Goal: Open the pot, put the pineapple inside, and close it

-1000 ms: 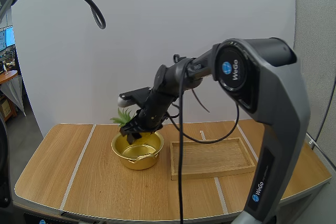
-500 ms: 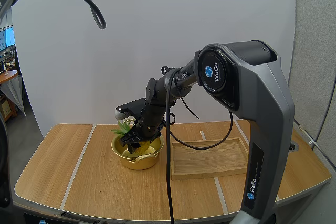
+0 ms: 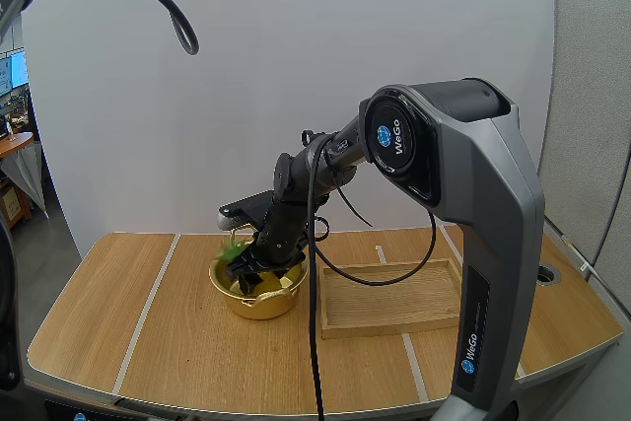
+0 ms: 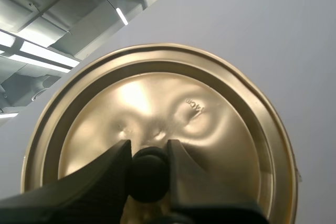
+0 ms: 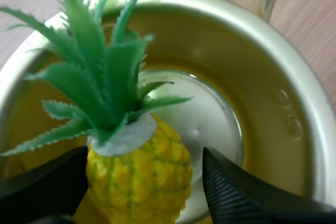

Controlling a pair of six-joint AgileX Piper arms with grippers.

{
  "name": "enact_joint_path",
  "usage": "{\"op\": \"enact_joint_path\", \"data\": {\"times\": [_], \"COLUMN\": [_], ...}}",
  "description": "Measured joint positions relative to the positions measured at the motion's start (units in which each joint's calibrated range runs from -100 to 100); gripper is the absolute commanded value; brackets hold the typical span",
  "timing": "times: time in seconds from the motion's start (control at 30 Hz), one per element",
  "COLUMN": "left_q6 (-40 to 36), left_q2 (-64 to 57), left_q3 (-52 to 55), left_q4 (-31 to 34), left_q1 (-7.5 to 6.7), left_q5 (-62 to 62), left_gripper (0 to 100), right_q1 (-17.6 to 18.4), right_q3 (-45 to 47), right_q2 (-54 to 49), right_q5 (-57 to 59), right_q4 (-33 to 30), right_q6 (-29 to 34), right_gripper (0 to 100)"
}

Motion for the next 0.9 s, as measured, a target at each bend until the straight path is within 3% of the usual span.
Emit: {"op": "enact_joint_path", "data": {"times": [0.27, 0.6, 0.9], "left_q6": [0.0, 0.0, 0.0], "left_q2": [0.0, 0.0, 0.0], "left_q3": [0.0, 0.0, 0.0], "left_q4": [0.0, 0.0, 0.0], "left_q1": [0.0, 0.0, 0.0], "left_q5": [0.0, 0.0, 0.0], "left_gripper": [0, 0, 0], "right_q1": [0.0, 0.0, 0.0], "right_q3": [0.0, 2.48, 3.05], "right_q2": [-2.86, -26.99, -38.17], "right_q5": [1.6, 12.32, 17.57], "right_q4": [-0.04, -0.13, 1.74], "right_q6": [0.79, 2.87, 3.97], "right_gripper": [100, 100, 100]}}
